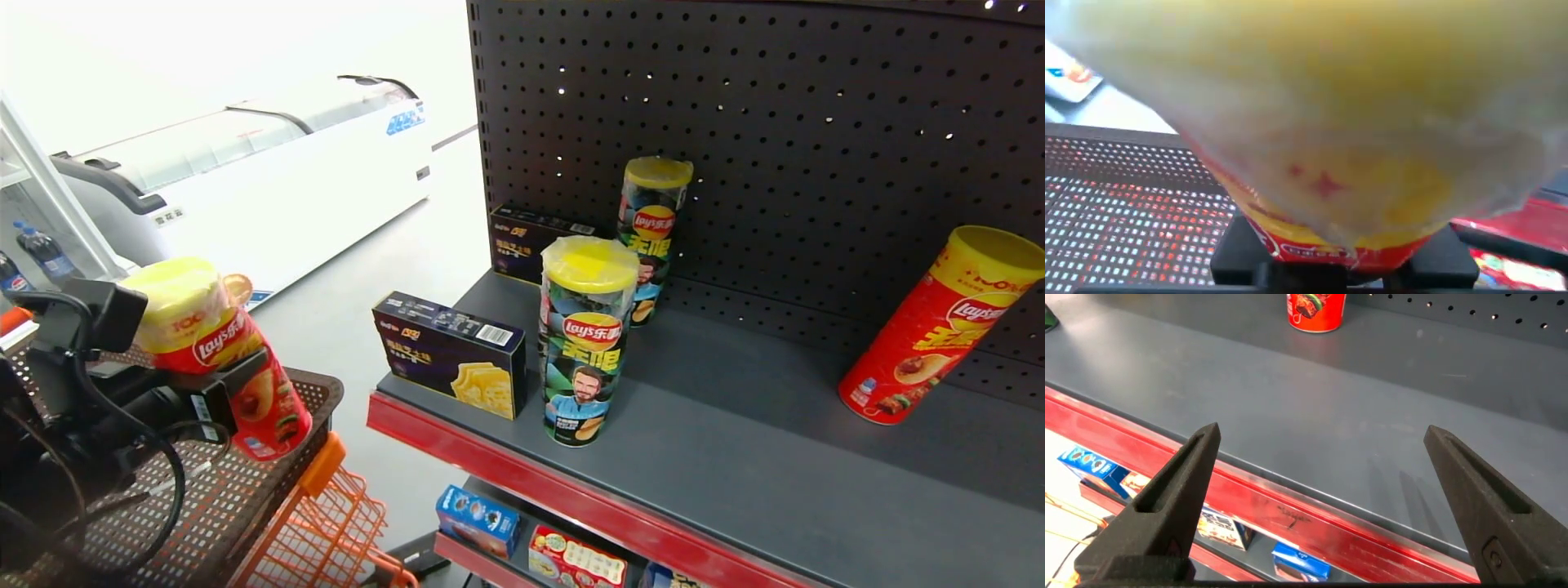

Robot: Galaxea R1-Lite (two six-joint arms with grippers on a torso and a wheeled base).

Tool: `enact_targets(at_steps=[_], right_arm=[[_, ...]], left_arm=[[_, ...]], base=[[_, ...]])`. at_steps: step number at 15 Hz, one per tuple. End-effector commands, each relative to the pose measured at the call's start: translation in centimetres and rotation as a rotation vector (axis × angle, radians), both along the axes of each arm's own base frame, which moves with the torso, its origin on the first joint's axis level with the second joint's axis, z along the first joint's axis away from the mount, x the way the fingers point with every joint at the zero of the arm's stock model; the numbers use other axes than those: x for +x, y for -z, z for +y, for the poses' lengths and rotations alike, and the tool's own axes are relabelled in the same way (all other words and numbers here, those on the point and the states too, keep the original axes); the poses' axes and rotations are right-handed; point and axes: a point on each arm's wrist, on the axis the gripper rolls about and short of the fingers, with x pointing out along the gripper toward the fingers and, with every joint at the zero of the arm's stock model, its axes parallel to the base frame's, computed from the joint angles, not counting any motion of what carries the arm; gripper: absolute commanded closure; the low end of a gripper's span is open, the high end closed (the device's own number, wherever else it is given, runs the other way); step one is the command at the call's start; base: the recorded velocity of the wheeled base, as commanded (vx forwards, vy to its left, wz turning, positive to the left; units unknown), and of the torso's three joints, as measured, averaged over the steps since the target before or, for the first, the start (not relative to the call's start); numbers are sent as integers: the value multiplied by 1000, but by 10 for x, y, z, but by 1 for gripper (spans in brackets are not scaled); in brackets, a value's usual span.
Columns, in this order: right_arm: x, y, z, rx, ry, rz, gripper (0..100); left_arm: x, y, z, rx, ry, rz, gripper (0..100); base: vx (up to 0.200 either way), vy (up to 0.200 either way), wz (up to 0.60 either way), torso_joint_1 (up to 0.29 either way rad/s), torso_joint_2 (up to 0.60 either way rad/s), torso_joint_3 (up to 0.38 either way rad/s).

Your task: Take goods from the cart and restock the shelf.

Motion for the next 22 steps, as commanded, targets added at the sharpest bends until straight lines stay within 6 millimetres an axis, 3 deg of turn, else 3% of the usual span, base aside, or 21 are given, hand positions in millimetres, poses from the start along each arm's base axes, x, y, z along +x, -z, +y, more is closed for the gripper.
enact_targets(at_steps=[1,8,13,22], right_arm=[[0,0,0,0,0,1,0],[0,0,0,0,0,1,0],[0,0,0,0,0,1,0],[0,0,0,-2,-2,1,0]], left_arm=[[-39,-24,-20,-8,136,-87,100],[-78,-29,-37,-65,355,-56,100],[-82,-37,-62,-70,539,-29,100],[-82,-41,-69,-93,796,-17,100]], base=[[0,0,0,0,0,0],[0,0,0,0,0,0],[0,0,0,0,0,0],[0,0,0,0,0,0]])
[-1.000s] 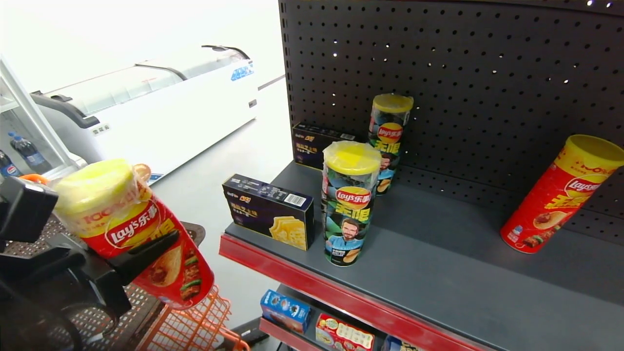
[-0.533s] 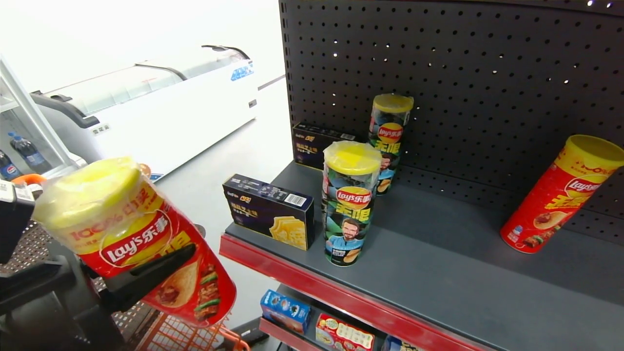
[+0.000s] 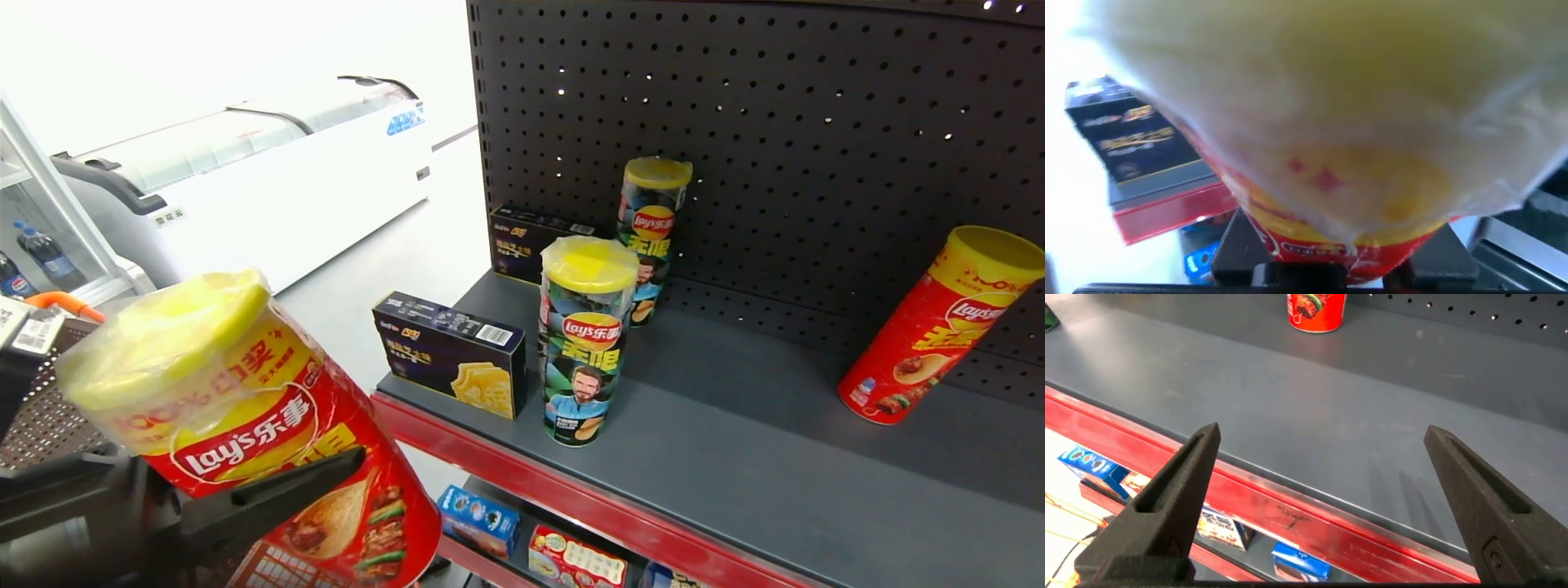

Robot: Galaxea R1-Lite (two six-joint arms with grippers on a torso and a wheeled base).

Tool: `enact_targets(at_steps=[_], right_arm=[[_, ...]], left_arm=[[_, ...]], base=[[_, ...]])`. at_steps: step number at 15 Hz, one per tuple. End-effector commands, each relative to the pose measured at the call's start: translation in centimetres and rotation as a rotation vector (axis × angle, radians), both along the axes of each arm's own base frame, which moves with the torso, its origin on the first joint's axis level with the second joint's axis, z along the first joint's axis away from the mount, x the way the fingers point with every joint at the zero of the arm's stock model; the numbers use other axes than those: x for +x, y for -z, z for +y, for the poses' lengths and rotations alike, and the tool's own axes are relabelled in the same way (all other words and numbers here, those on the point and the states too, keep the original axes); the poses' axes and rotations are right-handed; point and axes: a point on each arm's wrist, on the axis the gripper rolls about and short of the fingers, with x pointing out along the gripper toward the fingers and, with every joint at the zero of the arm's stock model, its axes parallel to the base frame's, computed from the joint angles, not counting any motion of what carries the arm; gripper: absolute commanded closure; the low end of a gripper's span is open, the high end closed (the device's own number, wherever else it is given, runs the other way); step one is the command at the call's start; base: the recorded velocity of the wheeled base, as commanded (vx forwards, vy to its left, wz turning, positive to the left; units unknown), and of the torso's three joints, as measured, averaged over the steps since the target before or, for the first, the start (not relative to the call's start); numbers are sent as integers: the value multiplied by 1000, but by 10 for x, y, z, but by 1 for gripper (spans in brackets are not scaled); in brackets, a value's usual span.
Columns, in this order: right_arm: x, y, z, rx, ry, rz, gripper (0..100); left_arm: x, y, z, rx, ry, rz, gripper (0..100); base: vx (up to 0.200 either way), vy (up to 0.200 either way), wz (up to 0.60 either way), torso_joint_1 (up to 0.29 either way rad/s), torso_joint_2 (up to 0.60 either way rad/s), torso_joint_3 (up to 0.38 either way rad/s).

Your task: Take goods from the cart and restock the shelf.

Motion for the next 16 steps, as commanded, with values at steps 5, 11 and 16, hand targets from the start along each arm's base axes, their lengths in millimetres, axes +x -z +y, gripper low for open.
enact_targets(at_steps=[5,11,16], right_arm=[[0,0,0,0,0,1,0],[0,0,0,0,0,1,0],[0,0,0,0,0,1,0]], left_arm=[[1,6,-3,30,96,2,100],[8,11,-6,55,101,11,100],[6,9,-8,49,151,6,100]], base=[[0,0,0,0,0,0],[0,0,-200,1,2,0],[0,0,-600,7,2,1]])
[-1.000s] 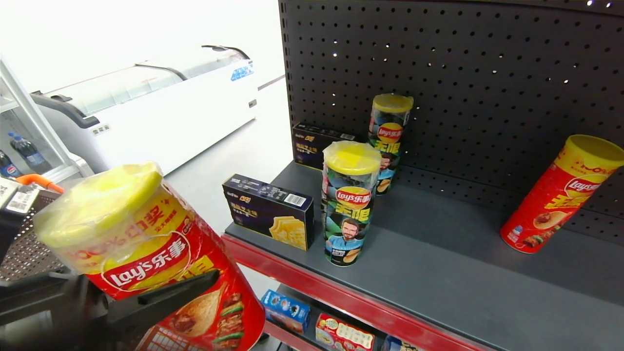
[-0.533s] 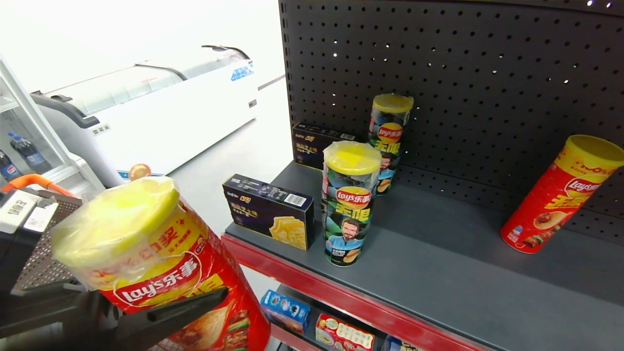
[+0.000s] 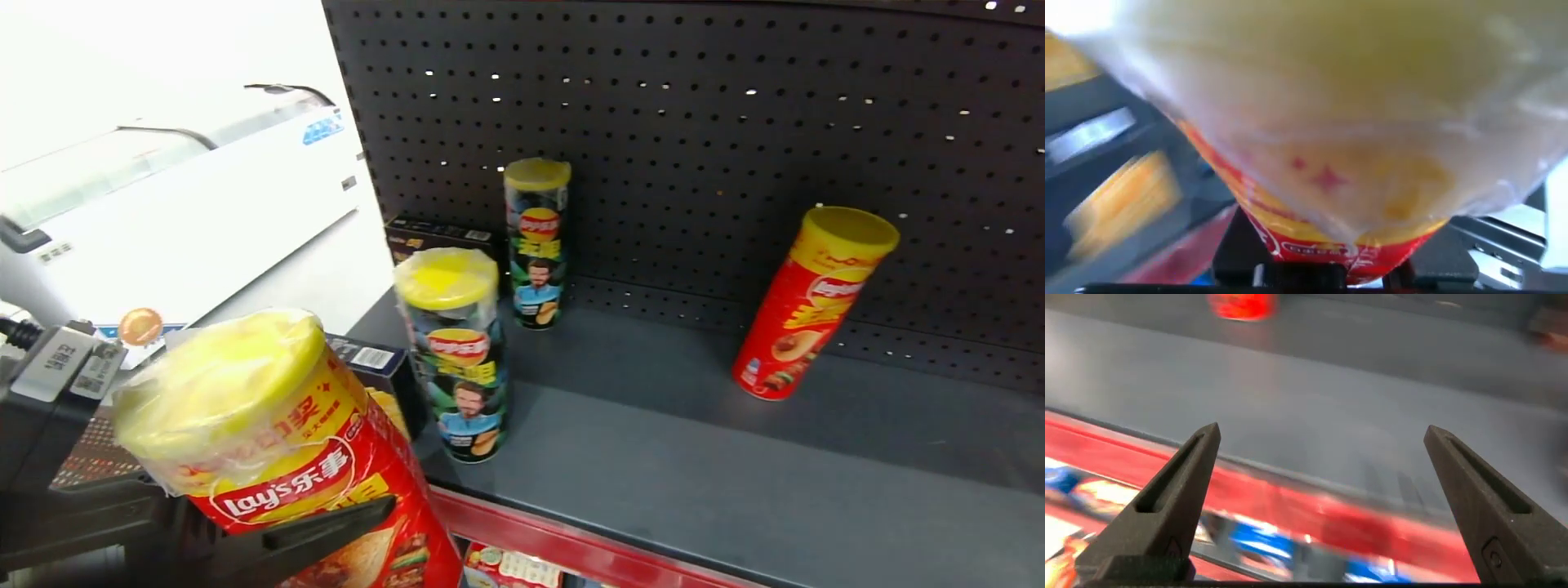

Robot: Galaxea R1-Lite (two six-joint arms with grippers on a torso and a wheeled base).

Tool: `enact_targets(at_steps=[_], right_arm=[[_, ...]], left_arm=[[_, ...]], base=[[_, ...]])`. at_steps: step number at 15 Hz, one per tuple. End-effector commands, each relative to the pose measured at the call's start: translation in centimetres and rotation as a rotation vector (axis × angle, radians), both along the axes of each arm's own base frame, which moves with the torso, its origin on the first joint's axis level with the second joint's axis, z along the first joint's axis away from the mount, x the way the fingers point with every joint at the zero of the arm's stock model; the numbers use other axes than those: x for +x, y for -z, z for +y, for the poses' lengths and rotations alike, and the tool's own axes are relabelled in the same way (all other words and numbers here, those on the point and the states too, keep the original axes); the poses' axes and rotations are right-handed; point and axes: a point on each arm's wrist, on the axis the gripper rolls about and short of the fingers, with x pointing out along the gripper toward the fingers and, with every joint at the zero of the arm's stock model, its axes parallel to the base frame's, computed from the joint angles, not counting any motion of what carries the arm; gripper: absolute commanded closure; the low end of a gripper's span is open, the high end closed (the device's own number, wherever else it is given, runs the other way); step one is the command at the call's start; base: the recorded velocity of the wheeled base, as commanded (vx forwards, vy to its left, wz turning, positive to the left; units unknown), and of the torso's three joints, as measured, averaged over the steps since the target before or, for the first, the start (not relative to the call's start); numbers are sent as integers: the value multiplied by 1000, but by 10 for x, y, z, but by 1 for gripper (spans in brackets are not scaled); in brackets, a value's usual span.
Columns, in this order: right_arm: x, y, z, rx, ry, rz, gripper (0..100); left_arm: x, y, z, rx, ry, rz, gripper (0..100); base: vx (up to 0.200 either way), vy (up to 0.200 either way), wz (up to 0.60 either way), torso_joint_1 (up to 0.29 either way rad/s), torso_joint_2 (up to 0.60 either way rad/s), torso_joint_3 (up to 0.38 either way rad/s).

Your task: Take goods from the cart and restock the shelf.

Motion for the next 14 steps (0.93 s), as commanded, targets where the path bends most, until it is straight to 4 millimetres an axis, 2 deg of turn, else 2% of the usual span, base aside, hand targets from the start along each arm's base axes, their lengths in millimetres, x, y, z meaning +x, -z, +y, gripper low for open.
enact_targets(at_steps=[1,4,13,14], right_arm=[[0,0,0,0,0,1,0],[0,0,0,0,1,1,0],[0,0,0,1,1,1,0],[0,0,0,0,1,1,0]], left_arm=[[1,0,0,0,0,1,100],[1,0,0,1,-2,2,100],[1,0,1,0,-12,2,100],[1,0,1,0,-12,2,100]], base=[[0,0,-600,-7,-7,2],[0,0,-600,5,7,4],[0,0,0,0,0,0],[0,0,-600,7,7,2]])
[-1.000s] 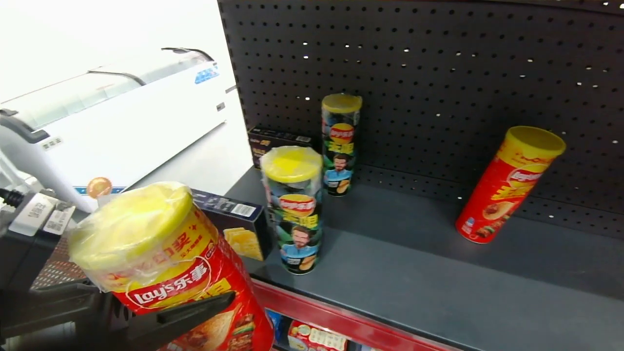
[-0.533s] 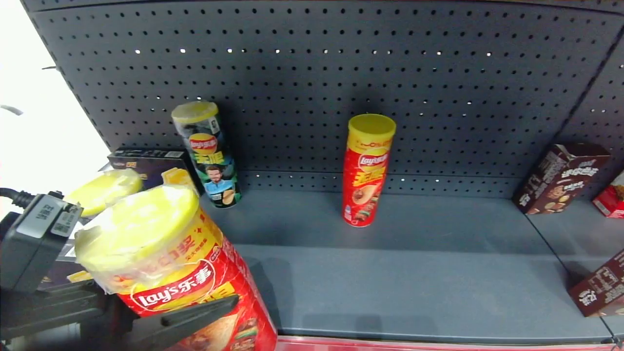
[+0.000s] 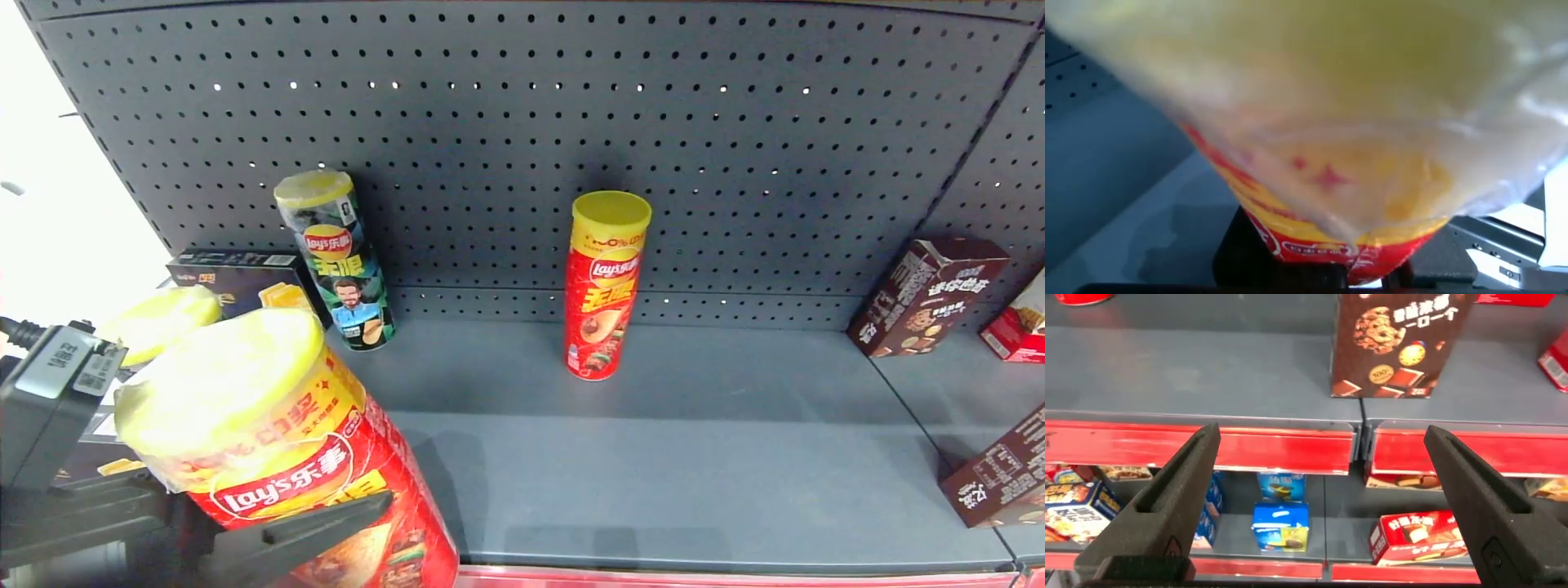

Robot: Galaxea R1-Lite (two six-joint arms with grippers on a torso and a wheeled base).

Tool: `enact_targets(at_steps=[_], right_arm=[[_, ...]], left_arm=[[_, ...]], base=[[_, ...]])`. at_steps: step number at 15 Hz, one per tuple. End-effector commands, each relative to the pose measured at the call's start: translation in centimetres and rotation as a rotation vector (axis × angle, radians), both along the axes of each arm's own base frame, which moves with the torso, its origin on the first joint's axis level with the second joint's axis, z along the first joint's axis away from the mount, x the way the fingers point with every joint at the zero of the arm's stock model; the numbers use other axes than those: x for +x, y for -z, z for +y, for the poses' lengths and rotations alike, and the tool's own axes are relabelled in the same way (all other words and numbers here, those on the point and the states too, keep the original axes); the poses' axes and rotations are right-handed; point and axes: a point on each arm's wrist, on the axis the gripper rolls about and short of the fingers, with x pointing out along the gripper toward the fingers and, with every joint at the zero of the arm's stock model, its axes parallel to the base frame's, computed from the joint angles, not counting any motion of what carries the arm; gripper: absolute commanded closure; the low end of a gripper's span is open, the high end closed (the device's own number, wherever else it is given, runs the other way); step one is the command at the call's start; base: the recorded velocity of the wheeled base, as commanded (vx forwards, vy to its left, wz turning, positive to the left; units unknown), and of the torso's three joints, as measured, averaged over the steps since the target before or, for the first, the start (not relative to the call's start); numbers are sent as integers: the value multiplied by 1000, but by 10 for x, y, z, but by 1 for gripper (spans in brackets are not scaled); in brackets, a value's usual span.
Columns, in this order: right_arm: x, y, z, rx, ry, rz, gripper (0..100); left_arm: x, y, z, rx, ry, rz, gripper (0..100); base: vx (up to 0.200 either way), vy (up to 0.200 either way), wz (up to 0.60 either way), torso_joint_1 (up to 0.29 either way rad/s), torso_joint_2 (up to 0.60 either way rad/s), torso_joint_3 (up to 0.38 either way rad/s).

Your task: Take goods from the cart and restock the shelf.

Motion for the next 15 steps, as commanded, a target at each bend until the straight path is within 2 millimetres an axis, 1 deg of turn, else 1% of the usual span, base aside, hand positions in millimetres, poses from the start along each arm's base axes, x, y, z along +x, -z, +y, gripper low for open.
enact_targets(at_steps=[1,10,11,12,13,14,15], right_arm=[[0,0,0,-1,0,1,0],[0,0,0,-1,0,4,0],[0,-2,0,-19,14,6,0],[8,-77,0,-33,-18,-17,0],[25,-116,0,7,-37,13,0],[25,-127,1,-9,-89,-11,0],[27,-135,2,-70,-136,-15,0]], left_arm=[[0,0,0,0,0,0,100],[-1,1,1,1,-7,0,100],[-1,1,1,1,-8,1,100],[-1,4,1,5,-11,5,100],[-2,5,1,8,-9,11,100],[-3,9,2,14,-8,21,100],[-4,12,2,18,-9,29,100]], base=[[0,0,0,0,0,0],[0,0,0,0,0,0],[0,0,0,0,0,0],[0,0,0,0,0,0],[0,0,0,0,0,0],[0,0,0,0,0,0],[0,0,0,0,0,0]])
